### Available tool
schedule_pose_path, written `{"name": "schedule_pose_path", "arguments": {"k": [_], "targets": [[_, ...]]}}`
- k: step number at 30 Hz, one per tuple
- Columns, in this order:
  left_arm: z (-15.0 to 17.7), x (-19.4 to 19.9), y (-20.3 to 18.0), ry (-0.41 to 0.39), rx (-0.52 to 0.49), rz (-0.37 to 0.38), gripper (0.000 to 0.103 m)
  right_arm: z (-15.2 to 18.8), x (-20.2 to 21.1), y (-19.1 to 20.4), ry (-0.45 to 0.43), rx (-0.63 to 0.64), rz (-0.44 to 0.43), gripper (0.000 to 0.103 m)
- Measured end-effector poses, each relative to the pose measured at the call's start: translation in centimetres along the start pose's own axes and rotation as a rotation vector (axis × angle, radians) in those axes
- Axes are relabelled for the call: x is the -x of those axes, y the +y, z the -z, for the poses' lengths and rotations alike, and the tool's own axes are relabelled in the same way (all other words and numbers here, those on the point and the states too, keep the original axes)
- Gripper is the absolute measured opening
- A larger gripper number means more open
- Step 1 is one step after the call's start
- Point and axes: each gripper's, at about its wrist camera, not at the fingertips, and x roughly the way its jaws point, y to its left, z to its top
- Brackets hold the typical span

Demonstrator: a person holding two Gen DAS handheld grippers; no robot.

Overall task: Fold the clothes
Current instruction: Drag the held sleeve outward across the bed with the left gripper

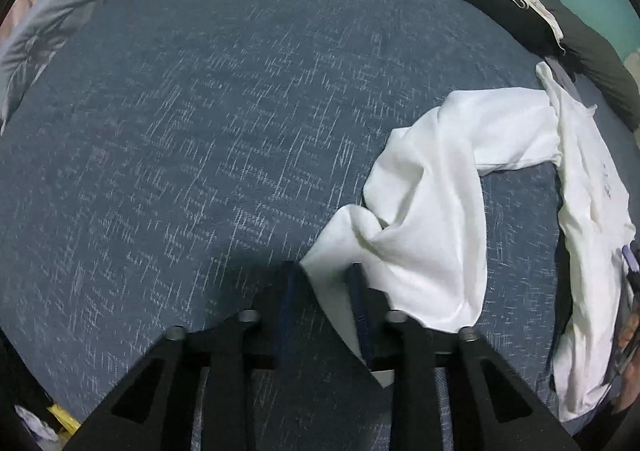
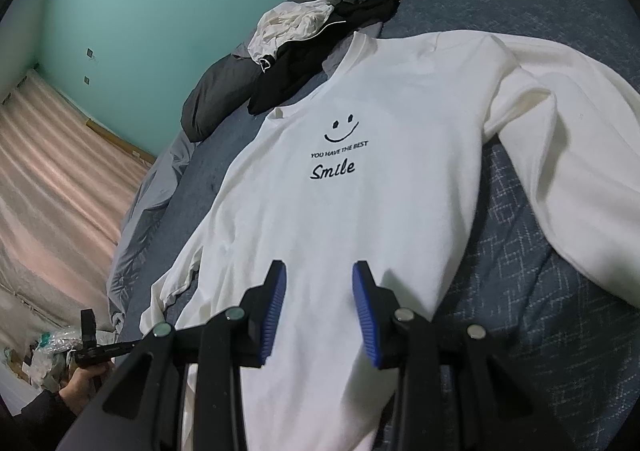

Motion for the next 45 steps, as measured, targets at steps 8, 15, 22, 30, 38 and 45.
{"name": "schedule_pose_path", "arguments": {"k": [8,15,22,30,38,45], "targets": [[-1.6,4.7,2.7,-0.13,0.057,-0.123,0.002,0.2,-0.3,0.0,0.01,0.007,0.004,0.034],[-2.8,6.4,8.1,-0.124,0.171,-0.224,0.002,0.4,-0.3,0.3,0.008,0.024,0.006,0.034],[-5.6,6.4,11.2,-0.159,0.252,-0.258,0.002,0.2,-0.4,0.1,0.008,0.027,0.019,0.034],[-9.2,2.2,13.7,-0.127,0.275,-0.246,0.002,0.2,-0.6,-0.1,0.015,0.045,0.038,0.034],[-9.7,1.2,14.1,-0.136,0.291,-0.223,0.005,0.2,-1.2,0.0,0.037,0.06,0.051,0.034],[-7.0,6.0,9.7,-0.143,0.177,-0.127,0.005,0.2,0.9,1.3,0.057,0.051,0.039,0.034]]}}
